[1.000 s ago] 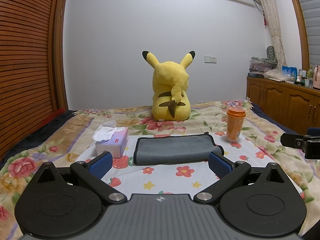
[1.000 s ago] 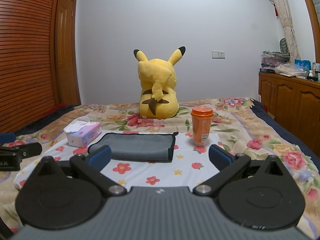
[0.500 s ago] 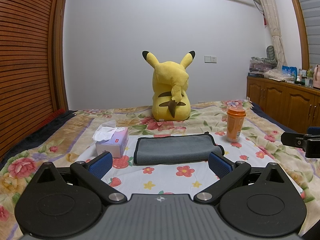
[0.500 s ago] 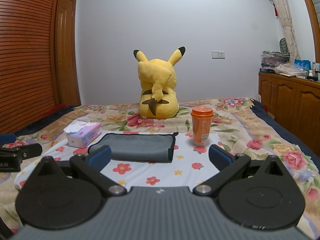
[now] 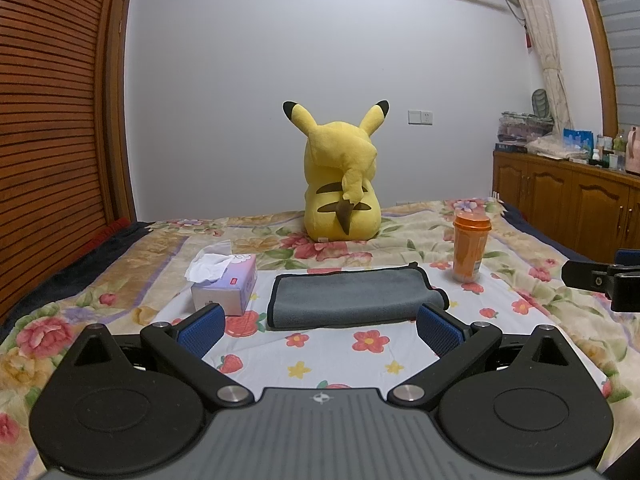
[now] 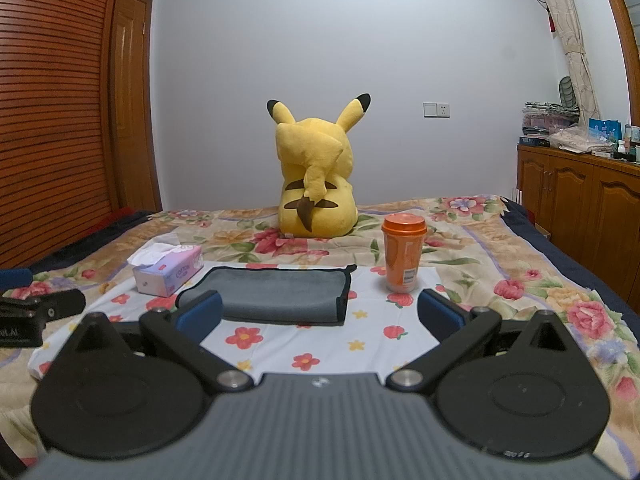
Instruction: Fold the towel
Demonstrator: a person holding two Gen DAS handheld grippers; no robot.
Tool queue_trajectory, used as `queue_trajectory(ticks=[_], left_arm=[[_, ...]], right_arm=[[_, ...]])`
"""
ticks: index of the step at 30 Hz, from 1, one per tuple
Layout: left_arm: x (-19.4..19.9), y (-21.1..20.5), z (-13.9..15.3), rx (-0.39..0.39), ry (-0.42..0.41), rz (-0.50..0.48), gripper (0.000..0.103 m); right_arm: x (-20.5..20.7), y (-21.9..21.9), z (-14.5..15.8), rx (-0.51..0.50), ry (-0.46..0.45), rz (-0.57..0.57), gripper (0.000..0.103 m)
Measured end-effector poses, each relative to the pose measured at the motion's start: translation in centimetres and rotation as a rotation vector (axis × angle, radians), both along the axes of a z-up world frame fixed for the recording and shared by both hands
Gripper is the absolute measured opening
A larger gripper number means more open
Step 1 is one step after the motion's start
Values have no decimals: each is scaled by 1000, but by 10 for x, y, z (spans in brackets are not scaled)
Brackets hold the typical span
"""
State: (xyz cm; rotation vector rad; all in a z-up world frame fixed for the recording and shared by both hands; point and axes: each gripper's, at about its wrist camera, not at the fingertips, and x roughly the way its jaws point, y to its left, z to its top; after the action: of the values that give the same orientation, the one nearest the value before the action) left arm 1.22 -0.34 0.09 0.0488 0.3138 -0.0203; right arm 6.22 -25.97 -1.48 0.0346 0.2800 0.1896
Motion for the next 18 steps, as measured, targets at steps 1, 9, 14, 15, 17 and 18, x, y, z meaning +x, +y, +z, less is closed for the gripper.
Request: queue_trajectory(ticks=[1,9,14,15,17,18], left_arm=[[0,0,0,0,0,0,103],[0,-1,0,0,1,0,103],[0,-1,0,1,0,0,103],[0,-1,0,1,0,0,103],[0,0,0,0,1,1,103],[0,-1,0,1,1,0,103]], right_arm=[[0,0,0,0,0,0,103],[0,0,0,1,0,0,103],[0,0,0,1,0,-1,103],[0,0,0,1,0,0,103],[0,0,0,0,0,0,103],[0,0,0,1,0,0,103]])
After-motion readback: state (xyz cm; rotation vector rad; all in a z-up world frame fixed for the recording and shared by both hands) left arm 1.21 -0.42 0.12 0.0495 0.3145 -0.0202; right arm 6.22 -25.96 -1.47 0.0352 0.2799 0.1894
